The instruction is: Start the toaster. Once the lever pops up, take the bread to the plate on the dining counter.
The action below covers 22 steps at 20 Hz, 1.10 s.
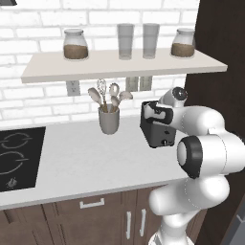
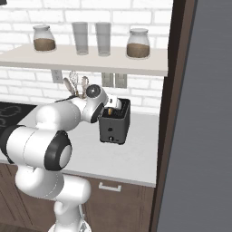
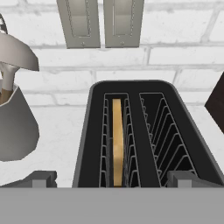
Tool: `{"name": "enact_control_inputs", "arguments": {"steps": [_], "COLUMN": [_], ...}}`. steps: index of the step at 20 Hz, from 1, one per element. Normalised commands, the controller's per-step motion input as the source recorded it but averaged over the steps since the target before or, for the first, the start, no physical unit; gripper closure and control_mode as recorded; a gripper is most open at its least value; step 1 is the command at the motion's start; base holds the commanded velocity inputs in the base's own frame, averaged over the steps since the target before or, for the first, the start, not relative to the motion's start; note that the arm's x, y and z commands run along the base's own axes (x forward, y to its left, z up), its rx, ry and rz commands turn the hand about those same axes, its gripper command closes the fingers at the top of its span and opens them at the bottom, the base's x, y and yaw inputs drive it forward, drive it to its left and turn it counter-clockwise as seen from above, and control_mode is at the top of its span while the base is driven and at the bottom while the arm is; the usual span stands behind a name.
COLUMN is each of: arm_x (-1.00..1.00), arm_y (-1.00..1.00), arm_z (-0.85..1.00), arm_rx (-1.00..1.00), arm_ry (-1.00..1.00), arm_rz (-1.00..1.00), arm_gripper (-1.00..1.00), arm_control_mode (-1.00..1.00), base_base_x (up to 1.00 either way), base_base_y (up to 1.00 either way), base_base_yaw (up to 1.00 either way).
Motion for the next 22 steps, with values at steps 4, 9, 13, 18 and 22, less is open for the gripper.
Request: {"name": "enact_control_inputs", "arguments": {"steps": [4, 9, 13, 18, 22], "arm_x": [0.0, 0.0, 0.0, 0.0, 0.0], "arm_y": [0.0, 0.0, 0.0, 0.0, 0.0], "arm_z": [0.0, 0.0, 0.0, 0.0, 0.0], "arm_rx": [0.0, 0.0, 0.0, 0.0, 0.0], "arm_ry": [0.0, 0.0, 0.0, 0.0, 0.0], "arm_rz": [0.0, 0.0, 0.0, 0.0, 0.0], "arm_gripper": [-1.0, -1.0, -1.0, -1.0, -1.0], "arm_control_mode": [-1.0, -1.0, -1.0, -1.0, -1.0], "base_base_x": [0.0, 0.0, 0.0, 0.0, 0.0], "base_base_y": [0.0, 0.0, 0.0, 0.0, 0.0], "base_base_yaw": [0.0, 0.0, 0.0, 0.0, 0.0]}}
